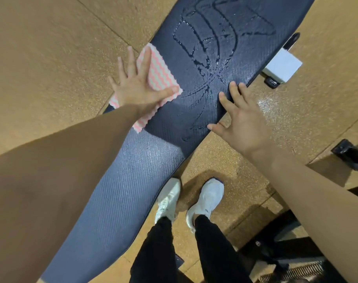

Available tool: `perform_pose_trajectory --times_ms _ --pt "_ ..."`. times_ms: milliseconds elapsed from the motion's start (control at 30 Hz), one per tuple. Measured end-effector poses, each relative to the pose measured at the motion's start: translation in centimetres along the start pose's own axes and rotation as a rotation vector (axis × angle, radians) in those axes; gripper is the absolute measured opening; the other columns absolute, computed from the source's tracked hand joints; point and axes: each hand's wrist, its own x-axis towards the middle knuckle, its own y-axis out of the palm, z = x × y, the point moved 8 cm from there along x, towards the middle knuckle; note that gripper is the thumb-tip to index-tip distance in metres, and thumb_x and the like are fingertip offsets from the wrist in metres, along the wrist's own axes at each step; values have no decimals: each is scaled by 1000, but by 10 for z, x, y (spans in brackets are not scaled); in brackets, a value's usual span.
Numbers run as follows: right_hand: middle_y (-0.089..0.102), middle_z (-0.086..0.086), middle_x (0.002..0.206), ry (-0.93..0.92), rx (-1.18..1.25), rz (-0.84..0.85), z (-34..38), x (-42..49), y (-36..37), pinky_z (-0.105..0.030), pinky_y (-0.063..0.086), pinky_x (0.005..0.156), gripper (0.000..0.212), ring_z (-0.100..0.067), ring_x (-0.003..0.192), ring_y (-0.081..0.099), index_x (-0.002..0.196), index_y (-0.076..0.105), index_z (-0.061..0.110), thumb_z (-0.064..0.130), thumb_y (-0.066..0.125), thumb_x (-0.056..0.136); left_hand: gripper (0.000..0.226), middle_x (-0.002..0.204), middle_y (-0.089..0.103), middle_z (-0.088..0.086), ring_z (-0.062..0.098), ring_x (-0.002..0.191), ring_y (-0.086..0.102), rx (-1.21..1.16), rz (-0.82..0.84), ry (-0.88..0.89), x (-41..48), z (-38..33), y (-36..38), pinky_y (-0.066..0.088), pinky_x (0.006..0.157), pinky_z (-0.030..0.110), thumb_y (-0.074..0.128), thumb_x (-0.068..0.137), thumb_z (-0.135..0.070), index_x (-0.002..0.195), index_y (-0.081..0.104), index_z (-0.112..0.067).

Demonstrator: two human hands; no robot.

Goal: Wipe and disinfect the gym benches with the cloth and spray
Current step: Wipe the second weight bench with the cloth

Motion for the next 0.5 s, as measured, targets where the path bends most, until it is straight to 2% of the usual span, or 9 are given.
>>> perform_pose_trajectory --times_ms 100,167,300,400,500 --pt "16 -8 169 -1 -37 5 -1 1 2 -48 13 127 88 -27 157 4 158 31 20 67 58 89 136 173 -16 2 37 160 -7 46 -1 28 1 -18 0 7 121 72 30 52 -112 161 -12 -44" --pt "17 -8 168 -1 -32 3 -1 1 1 -47 10 127 88 -27 157 6 158 33 19 67 59 89 131 173 -17 5 40 159 -9 133 -5 76 -5 -34 5 5 120 73 25 57 -110 162 -14 -41" --pt "18 -7 168 -3 -19 24 -3 1 -2 -49 11 127 85 -26 157 7 157 35 21 63 63 89 116 173 -15 7 42 158 -14 223 5 308 -40 -69 31 -3 119 75 23 70 -103 162 -10 -42" --pt "20 -7 168 -24 8 40 -6 0 -5 -51 13 127 81 -27 156 11 156 37 21 49 72 88 105 174 -10 5 40 159 -11 154 39 449 -80 -78 55 -5 119 74 33 79 -96 164 1 -44" --pt "18 -7 168 -41 15 81 -5 0 -8 -51 15 126 79 -26 157 9 157 35 20 33 74 89 95 174 -10 9 43 158 -11 284 58 530 -117 -88 77 -8 119 74 31 89 -87 164 -2 -39"
